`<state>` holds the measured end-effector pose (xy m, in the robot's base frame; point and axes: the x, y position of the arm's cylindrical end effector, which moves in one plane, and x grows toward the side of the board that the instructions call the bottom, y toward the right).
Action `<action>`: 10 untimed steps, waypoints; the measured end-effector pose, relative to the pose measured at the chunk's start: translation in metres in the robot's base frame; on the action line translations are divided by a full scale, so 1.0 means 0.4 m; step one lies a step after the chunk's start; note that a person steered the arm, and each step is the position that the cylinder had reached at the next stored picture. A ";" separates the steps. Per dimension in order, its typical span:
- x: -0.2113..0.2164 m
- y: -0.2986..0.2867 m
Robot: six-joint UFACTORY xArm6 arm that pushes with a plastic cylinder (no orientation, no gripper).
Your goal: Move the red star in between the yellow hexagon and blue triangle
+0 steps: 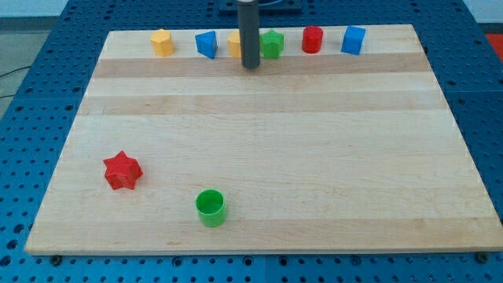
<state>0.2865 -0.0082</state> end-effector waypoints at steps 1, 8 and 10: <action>-0.003 0.079; 0.510 -0.080; 0.539 -0.253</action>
<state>0.5021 -0.1094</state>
